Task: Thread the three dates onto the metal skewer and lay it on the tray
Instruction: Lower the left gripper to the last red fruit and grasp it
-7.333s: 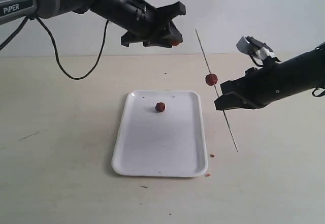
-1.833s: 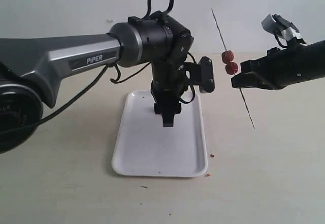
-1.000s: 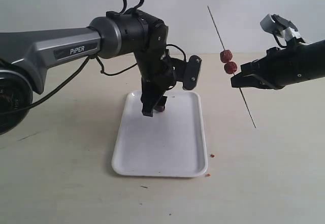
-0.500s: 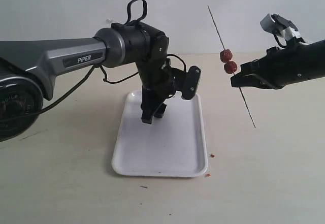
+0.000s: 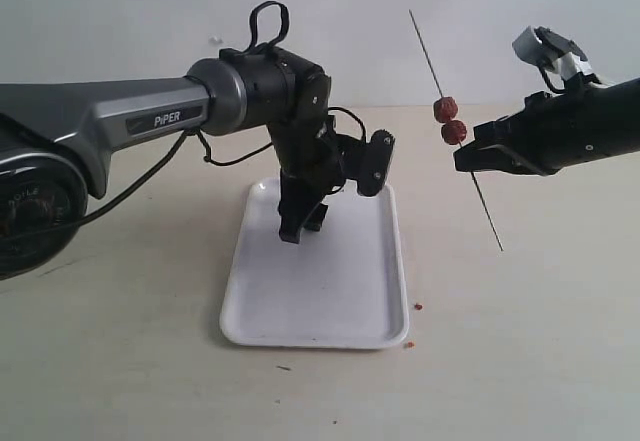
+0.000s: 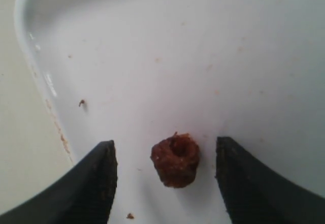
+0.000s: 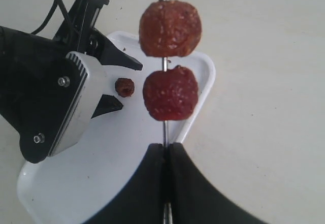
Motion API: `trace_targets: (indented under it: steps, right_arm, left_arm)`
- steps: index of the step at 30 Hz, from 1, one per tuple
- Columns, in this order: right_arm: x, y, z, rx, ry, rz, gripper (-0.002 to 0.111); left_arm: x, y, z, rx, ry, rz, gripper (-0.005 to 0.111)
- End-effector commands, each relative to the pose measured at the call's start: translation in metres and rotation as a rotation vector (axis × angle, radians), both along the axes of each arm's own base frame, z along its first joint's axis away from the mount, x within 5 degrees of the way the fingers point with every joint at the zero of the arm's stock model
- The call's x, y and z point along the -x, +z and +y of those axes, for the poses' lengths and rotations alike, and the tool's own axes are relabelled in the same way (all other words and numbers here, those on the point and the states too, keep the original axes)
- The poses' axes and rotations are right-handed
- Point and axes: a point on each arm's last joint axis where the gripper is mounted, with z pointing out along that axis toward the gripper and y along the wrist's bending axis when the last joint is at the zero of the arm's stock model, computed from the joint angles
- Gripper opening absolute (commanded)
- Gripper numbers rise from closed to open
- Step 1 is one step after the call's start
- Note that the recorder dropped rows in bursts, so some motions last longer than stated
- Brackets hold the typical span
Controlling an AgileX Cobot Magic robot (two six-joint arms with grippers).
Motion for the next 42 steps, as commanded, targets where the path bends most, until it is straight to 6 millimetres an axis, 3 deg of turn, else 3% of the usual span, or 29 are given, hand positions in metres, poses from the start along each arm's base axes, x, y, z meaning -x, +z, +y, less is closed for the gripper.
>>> trace_targets:
  steps: [1, 4, 9, 18, 23, 33, 37, 42]
  right_arm:
    - [-0.001, 0.005, 0.0, -0.005, 0.006, -0.023, 0.0]
    - [-0.001, 0.005, 0.0, -0.005, 0.006, -0.023, 0.0]
    - [-0.001, 0.005, 0.0, -0.005, 0.006, -0.023, 0.0]
    - [-0.001, 0.005, 0.0, -0.008, 0.004, -0.024, 0.0]
    - [-0.001, 0.006, 0.0, -0.01, 0.002, -0.024, 0.0]
    - [-0.001, 0.006, 0.0, -0.01, 0.002, -0.024, 0.0]
    - [-0.002, 0.005, -0.001, 0.002, -0.011, -0.027, 0.0]
    - [-0.004, 0.004, -0.005, 0.029, -0.047, -0.031, 0.0]
  left_arm:
    - [-0.001, -0.011, 0.001, -0.003, 0.01, 0.022, 0.058]
    - [0.0, -0.011, 0.002, -0.005, 0.01, 0.025, 0.055]
    - [0.0, -0.011, 0.002, -0.007, 0.01, 0.027, 0.039]
    - [0.001, -0.012, 0.003, -0.021, 0.012, 0.045, 0.038]
    - [0.002, -0.012, 0.004, -0.03, 0.015, 0.056, 0.027]
    - [0.002, -0.012, 0.003, -0.008, 0.073, 0.059, 0.027]
    - [0.002, -0.002, 0.002, 0.038, 0.171, 0.056, 0.027]
    - [0.001, 0.03, 0.001, 0.169, 0.359, 0.04, 0.027]
